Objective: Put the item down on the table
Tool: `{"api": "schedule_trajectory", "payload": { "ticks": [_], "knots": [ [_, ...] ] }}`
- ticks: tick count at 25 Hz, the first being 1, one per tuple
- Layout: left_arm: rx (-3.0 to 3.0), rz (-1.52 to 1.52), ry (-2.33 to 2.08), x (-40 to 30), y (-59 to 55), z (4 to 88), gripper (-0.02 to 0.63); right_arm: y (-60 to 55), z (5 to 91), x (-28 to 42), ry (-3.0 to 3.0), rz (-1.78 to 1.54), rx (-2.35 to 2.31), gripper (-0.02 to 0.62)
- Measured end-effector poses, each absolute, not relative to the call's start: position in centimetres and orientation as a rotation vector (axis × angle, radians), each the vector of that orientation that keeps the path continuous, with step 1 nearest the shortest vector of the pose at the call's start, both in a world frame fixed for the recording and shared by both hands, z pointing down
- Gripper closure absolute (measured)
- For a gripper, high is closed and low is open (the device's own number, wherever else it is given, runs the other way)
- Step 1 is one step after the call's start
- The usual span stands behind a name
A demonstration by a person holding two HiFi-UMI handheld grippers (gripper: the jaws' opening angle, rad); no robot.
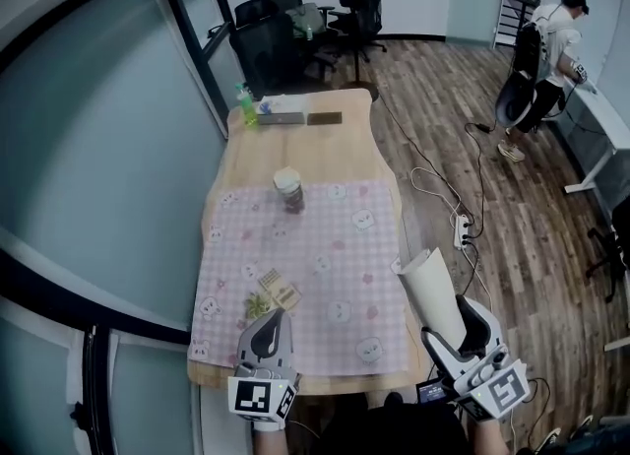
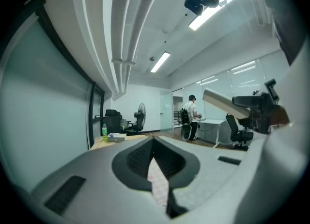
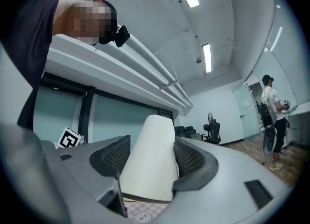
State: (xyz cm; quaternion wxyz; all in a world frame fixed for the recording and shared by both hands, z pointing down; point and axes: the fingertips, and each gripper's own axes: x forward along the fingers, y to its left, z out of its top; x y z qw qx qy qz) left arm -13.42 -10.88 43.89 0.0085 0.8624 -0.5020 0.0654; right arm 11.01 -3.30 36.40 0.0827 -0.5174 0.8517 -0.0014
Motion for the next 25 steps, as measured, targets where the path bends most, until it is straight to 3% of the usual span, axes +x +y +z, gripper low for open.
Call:
{"api": "schedule_trajectory", "payload": {
  "ticks": [11,25],
  "knots": [
    [2.724,0.158,-1.405,-15.4,-18.0,45.7,0.606,-7.0,37.0,6.9,2.593,0.018,-1.688,0.296],
    [2.683,0.116,-1.586,-16.2,-19.4,43.5,0.606,-12.4,36.9,6.0,2.601,0.091,-1.561,0.296]
  ]
}}
